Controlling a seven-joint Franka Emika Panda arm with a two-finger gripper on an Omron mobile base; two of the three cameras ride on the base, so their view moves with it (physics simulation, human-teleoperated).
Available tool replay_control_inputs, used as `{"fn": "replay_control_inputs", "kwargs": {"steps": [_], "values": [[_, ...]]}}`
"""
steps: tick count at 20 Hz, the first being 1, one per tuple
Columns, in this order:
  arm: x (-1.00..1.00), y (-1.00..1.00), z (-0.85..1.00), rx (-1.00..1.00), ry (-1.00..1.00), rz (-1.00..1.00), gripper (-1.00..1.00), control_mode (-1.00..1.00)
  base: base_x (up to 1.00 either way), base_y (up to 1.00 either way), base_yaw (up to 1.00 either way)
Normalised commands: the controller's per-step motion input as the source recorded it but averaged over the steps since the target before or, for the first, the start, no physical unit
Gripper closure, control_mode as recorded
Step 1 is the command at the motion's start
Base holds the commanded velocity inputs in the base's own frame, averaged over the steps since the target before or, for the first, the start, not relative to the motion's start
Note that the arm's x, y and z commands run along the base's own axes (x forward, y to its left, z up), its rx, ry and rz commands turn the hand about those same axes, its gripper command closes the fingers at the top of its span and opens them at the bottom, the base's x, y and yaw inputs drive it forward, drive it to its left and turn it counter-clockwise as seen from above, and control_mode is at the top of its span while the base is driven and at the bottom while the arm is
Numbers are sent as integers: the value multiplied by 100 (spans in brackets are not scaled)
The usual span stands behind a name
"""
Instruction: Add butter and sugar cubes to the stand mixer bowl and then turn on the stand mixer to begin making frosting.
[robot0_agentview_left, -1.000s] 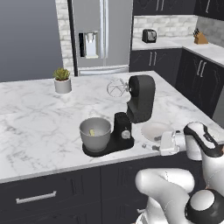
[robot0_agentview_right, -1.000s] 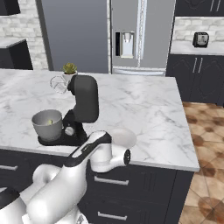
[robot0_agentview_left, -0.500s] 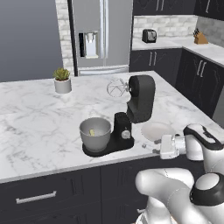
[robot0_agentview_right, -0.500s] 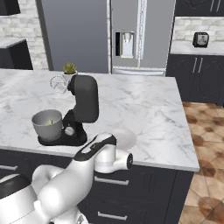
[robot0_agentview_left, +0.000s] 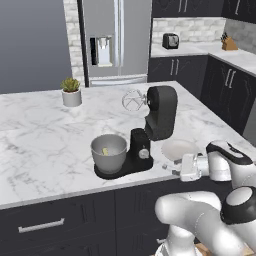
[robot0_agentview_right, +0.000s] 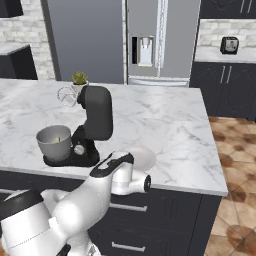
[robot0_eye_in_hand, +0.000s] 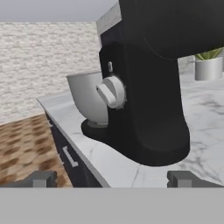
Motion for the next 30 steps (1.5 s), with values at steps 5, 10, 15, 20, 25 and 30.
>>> {"fn": "replay_control_inputs", "kwargs": {"steps": [5, 10, 15, 20, 25, 30], "values": [[16, 13, -11, 0, 0, 0, -100, -100, 0, 0, 0], [22, 3, -16, 0, 0, 0, -100, -100, 0, 0, 0], [34, 0, -14, 0, 0, 0, -100, -100, 0, 0, 0], [34, 0, -20, 0, 0, 0, -100, -100, 0, 0, 0], [23, -10, -30, 0, 0, 0, -100, -100, 0, 0, 0], [19, -18, -32, 0, 0, 0, -100, -100, 0, 0, 0]]}}
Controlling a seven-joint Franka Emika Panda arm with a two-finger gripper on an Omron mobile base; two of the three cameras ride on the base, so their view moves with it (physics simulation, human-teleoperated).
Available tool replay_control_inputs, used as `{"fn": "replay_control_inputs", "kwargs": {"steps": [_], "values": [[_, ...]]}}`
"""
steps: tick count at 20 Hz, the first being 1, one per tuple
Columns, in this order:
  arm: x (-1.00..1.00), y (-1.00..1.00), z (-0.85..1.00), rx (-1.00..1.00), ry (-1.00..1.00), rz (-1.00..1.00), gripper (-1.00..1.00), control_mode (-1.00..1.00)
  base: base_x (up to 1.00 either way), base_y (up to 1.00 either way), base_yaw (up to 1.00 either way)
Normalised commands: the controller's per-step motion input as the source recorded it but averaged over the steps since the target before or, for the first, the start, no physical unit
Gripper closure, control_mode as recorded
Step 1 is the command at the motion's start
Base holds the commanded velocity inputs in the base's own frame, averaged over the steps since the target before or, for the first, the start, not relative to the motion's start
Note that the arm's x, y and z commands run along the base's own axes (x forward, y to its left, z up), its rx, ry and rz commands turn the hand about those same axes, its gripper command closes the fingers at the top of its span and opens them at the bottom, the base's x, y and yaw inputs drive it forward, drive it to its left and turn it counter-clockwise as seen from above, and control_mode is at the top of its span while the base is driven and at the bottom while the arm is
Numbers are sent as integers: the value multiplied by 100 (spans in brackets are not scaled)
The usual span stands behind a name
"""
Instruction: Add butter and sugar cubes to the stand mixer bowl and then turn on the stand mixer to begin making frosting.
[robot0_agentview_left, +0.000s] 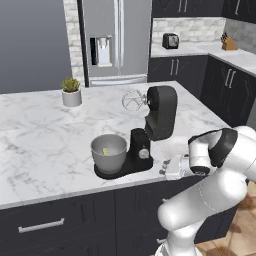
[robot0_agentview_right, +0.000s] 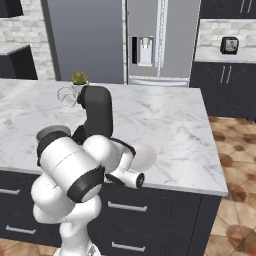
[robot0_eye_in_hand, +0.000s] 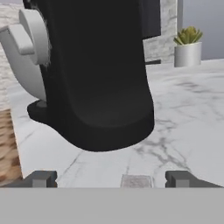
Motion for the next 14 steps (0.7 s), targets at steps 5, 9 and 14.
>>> {"fn": "replay_control_inputs", "kwargs": {"steps": [5, 9, 14], "values": [[22, -12, -29, 0, 0, 0, -100, -100, 0, 0, 0], [19, -9, -32, 0, 0, 0, -100, -100, 0, 0, 0], [6, -13, -35, 0, 0, 0, 100, -100, 0, 0, 0]]}}
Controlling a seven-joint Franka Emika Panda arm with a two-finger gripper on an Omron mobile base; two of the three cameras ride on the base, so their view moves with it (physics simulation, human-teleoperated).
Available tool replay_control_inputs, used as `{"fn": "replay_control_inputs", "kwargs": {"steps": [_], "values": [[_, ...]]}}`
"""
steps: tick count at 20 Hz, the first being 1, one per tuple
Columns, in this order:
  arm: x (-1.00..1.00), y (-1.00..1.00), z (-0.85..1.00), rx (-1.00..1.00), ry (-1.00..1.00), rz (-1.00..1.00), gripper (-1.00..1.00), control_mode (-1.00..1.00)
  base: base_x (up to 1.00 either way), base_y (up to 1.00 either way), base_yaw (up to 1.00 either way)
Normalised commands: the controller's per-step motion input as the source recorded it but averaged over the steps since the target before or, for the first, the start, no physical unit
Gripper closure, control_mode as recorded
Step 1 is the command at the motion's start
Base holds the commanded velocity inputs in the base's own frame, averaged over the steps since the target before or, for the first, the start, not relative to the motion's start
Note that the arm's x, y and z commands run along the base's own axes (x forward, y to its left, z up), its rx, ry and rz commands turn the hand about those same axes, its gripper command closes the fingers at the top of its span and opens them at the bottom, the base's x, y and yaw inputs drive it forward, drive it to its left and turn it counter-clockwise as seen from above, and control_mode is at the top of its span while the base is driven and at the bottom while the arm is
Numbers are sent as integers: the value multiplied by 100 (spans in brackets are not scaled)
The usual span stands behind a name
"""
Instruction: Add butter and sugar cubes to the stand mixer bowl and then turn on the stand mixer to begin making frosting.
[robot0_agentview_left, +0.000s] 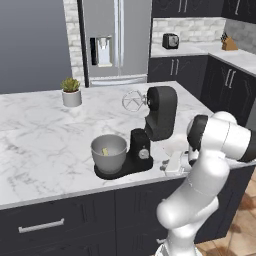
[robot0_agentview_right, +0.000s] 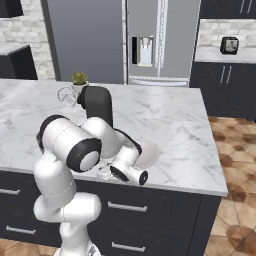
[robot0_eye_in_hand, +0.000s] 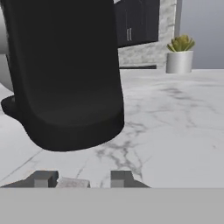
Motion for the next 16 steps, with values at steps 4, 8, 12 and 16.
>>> {"fn": "replay_control_inputs", "kwargs": {"steps": [4, 8, 12, 16], "values": [[0, -1, -41, -1, -1, 0, 100, -100, 0, 0, 0], [-3, -12, -15, 0, -4, 0, 100, -100, 0, 0, 0], [-40, -13, 16, 0, -5, 0, 100, -100, 0, 0, 0], [-87, -15, 90, 0, -2, -1, 100, -100, 0, 0, 0]]}}
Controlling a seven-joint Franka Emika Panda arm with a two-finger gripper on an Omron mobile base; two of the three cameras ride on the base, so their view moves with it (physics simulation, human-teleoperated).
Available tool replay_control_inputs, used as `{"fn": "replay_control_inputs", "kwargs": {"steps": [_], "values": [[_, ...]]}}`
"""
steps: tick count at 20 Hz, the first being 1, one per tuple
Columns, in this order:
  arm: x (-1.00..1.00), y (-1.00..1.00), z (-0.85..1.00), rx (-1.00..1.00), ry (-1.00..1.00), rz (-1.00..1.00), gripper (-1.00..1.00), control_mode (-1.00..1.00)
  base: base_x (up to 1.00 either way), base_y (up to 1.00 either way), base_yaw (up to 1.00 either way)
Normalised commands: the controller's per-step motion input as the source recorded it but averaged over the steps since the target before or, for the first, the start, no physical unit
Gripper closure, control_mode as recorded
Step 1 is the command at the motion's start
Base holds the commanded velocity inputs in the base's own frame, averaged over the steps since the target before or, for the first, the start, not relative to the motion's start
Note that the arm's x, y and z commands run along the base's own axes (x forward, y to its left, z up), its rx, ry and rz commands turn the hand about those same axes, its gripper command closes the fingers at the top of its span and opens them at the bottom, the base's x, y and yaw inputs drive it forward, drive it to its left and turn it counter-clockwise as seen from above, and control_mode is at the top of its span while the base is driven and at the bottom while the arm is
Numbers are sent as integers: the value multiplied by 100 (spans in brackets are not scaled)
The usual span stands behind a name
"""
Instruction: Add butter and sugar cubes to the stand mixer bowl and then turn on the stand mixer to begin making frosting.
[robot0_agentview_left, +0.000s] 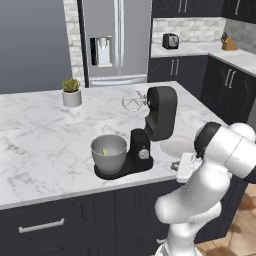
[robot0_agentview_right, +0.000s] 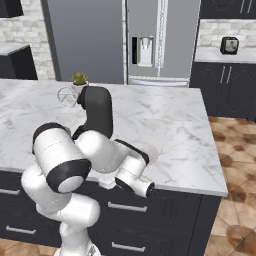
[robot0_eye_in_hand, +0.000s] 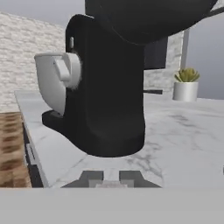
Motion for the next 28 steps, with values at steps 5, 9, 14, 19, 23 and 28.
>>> {"fn": "replay_control_inputs", "kwargs": {"steps": [5, 9, 14, 19, 23, 28], "values": [[-98, -3, 100, 0, 0, -4, 100, -100, 0, 0, 0], [-83, 10, 100, -3, 4, -4, 100, -100, 0, 0, 0], [-69, 39, 100, -11, 9, -1, 100, -100, 0, 0, 0], [-49, 52, 100, -18, 10, -1, 100, -100, 0, 0, 0], [-24, 62, 100, -23, 13, -2, 100, -100, 0, 0, 0], [-3, 57, 94, -26, 18, -3, 100, -100, 0, 0, 0]]}}
